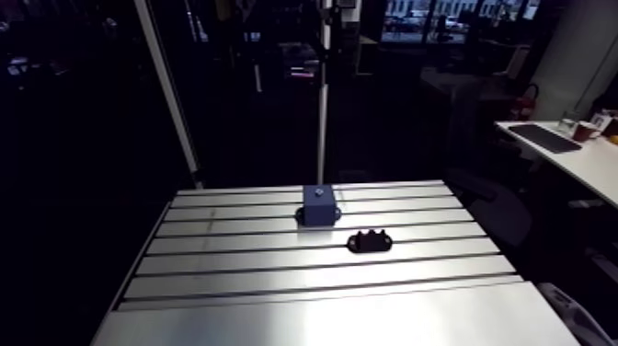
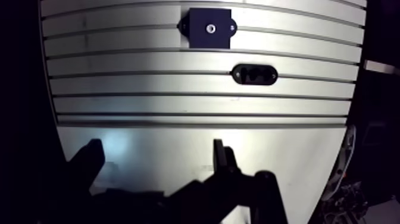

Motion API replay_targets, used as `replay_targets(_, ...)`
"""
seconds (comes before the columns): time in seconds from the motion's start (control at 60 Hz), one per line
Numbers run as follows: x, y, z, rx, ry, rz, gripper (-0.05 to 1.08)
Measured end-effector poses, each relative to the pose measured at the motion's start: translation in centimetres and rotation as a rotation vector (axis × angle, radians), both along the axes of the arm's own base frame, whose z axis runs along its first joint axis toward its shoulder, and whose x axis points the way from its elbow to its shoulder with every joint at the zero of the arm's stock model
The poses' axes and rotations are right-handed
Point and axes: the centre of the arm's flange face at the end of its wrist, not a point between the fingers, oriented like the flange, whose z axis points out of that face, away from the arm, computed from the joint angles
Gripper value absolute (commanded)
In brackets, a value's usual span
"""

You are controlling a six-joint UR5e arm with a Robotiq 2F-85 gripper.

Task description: Pick up the M10 bolt and insert it into the hole until fully seated.

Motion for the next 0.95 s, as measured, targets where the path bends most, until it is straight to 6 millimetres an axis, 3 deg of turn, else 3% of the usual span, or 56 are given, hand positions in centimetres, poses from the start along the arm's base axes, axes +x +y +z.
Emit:
replay_targets(0.483, 0.13, -0.24, 1.04, 0.003, 0.015, 0.013, 0.01)
replay_targets(0.95, -0.03, -0.37, 0.49, 0.004, 0.009, 0.017, 0.01)
